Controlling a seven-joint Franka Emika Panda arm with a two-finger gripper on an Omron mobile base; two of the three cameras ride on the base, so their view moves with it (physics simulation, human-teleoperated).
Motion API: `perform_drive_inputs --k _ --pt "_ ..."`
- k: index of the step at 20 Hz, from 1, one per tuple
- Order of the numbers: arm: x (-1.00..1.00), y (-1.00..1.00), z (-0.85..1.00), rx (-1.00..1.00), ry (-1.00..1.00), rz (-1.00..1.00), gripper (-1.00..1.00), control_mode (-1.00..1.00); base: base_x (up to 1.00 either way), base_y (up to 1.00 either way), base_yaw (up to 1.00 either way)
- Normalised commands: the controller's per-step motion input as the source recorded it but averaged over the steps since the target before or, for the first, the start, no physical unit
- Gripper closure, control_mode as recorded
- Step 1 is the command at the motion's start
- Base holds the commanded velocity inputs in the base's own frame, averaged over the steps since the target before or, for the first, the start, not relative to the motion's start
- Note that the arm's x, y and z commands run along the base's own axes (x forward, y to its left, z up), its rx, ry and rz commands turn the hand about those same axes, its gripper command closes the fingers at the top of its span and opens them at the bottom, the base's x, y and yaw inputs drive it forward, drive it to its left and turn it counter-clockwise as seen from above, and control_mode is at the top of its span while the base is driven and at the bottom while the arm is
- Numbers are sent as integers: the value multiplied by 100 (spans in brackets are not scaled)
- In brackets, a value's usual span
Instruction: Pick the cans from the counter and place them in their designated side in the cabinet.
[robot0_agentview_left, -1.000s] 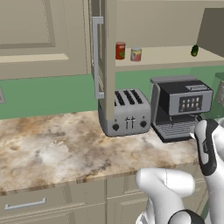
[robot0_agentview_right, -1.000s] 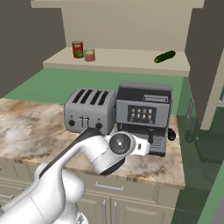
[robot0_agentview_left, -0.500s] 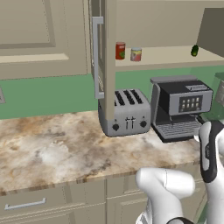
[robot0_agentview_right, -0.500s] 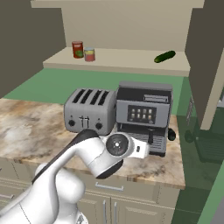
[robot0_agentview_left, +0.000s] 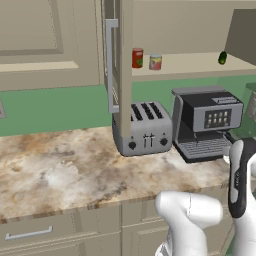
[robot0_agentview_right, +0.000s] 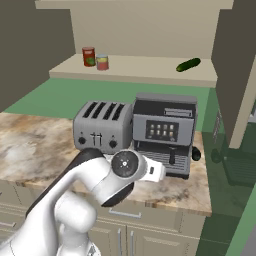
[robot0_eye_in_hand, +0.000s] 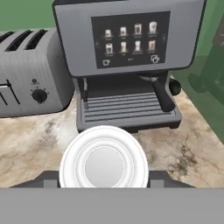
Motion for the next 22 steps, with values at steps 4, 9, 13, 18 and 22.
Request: perform_drive_inputs --k 4,9,13,18,22 --pt "-11 26 25 -1 0 -1 100 -100 0 0 0" --pt "-16 17 30 -2 0 -1 100 -100 0 0 0" --pt "-21 5 31 -1 0 -1 100 -100 0 0 0" --pt "-29 0 30 -1 0 -2 100 -100 0 0 0" --pt "-21 3 29 0 0 -2 100 -100 0 0 0"
